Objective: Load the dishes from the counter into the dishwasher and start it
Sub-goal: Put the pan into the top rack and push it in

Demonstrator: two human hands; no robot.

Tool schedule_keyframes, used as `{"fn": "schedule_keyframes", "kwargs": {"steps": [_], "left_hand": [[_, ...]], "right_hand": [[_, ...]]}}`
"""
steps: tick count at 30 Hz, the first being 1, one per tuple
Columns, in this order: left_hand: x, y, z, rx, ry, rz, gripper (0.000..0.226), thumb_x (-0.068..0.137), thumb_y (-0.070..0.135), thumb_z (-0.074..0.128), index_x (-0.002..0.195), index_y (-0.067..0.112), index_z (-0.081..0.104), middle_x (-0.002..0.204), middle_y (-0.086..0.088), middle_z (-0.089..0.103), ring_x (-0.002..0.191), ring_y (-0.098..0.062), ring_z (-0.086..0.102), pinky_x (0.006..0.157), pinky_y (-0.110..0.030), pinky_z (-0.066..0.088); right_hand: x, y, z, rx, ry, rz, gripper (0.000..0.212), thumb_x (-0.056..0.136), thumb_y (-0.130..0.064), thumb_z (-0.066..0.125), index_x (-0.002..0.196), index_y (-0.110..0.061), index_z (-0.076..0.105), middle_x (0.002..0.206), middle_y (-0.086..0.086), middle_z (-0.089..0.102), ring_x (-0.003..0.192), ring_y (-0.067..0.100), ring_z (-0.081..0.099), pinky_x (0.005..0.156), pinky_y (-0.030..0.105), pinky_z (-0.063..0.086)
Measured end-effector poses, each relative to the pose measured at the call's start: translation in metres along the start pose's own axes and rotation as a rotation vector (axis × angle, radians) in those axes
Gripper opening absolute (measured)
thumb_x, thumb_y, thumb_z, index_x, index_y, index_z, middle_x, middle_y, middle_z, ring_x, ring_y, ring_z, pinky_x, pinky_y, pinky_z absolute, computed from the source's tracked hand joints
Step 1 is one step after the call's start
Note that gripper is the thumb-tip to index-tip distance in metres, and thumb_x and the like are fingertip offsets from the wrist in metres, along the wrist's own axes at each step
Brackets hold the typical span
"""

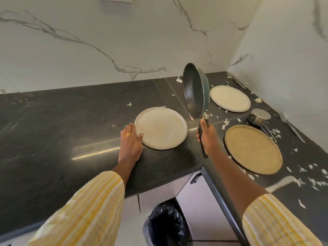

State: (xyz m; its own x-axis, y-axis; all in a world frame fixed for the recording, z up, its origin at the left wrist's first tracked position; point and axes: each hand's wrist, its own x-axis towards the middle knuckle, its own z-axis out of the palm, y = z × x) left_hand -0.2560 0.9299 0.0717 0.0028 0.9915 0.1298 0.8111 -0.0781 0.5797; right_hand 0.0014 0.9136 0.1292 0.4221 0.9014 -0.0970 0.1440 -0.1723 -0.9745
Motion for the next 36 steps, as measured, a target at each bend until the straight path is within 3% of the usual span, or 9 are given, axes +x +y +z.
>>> {"fn": "schedule_keyframes", "kwargs": {"steps": [5,10,13,16,23,28,36], "left_hand": [[-0.033,-0.011,-0.013,0.070,0.032,0.131,0.052,0.100,0.032,0.030,0.145,0.007,0.025,0.151,-0.011,0.026,0.140,-0.027,0.020,0.117,-0.040,0.009],[-0.089,-0.024,-0.037,-0.011,0.025,0.184,0.053,0.101,0.032,0.028,0.146,0.004,0.023,0.152,-0.014,0.025,0.141,-0.030,0.019,0.117,-0.040,0.008],[-0.124,-0.032,-0.051,-0.013,-0.002,0.263,0.052,0.101,0.028,0.029,0.144,0.001,0.025,0.151,-0.016,0.027,0.139,-0.031,0.022,0.117,-0.042,0.009],[-0.158,-0.039,-0.060,-0.028,-0.040,0.313,0.052,0.101,0.030,0.029,0.143,0.001,0.026,0.150,-0.016,0.028,0.139,-0.031,0.022,0.117,-0.042,0.010],[-0.241,-0.046,-0.060,-0.091,-0.130,0.326,0.054,0.101,0.031,0.029,0.146,0.001,0.022,0.153,-0.015,0.024,0.142,-0.032,0.015,0.117,-0.040,0.005],[-0.318,-0.058,-0.054,-0.056,-0.219,0.302,0.057,0.101,0.038,0.026,0.148,0.009,0.015,0.156,-0.009,0.016,0.145,-0.030,0.009,0.112,-0.034,0.000],[-0.476,-0.082,-0.071,-0.035,-0.372,0.520,0.053,0.099,0.027,0.040,0.144,0.003,0.026,0.149,-0.015,0.030,0.137,-0.033,0.024,0.118,-0.043,0.015]], "right_hand": [[-0.080,0.029,0.003,-0.373,0.138,-0.086,0.029,0.099,-0.038,0.039,0.091,-0.013,0.052,0.074,0.005,0.054,0.068,0.018,0.052,0.061,0.026,0.040],[-0.172,0.045,0.026,-0.346,0.263,-0.056,0.036,0.098,-0.036,0.042,0.109,-0.003,0.052,0.091,0.007,0.056,0.084,0.020,0.056,0.067,0.028,0.047],[-0.229,0.057,0.032,-0.358,0.342,-0.030,0.029,0.097,-0.036,0.044,0.101,-0.008,0.048,0.086,0.004,0.056,0.077,0.022,0.057,0.059,0.030,0.043],[-0.280,0.067,0.030,-0.397,0.410,0.014,0.026,0.097,-0.036,0.045,0.099,-0.011,0.046,0.087,0.004,0.055,0.076,0.022,0.052,0.062,0.030,0.036],[-0.376,0.093,0.020,-0.480,0.480,0.056,0.036,0.096,-0.035,0.045,0.110,-0.002,0.049,0.099,0.012,0.061,0.088,0.028,0.059,0.067,0.034,0.045],[-0.458,0.119,0.014,-0.424,0.489,0.131,0.033,0.096,-0.035,0.047,0.109,-0.006,0.049,0.102,0.011,0.062,0.094,0.030,0.060,0.075,0.037,0.049],[-0.637,0.172,0.010,-0.420,0.569,0.316,0.033,0.096,-0.034,0.047,0.109,-0.004,0.050,0.104,0.015,0.062,0.096,0.034,0.059,0.076,0.038,0.046]]}}
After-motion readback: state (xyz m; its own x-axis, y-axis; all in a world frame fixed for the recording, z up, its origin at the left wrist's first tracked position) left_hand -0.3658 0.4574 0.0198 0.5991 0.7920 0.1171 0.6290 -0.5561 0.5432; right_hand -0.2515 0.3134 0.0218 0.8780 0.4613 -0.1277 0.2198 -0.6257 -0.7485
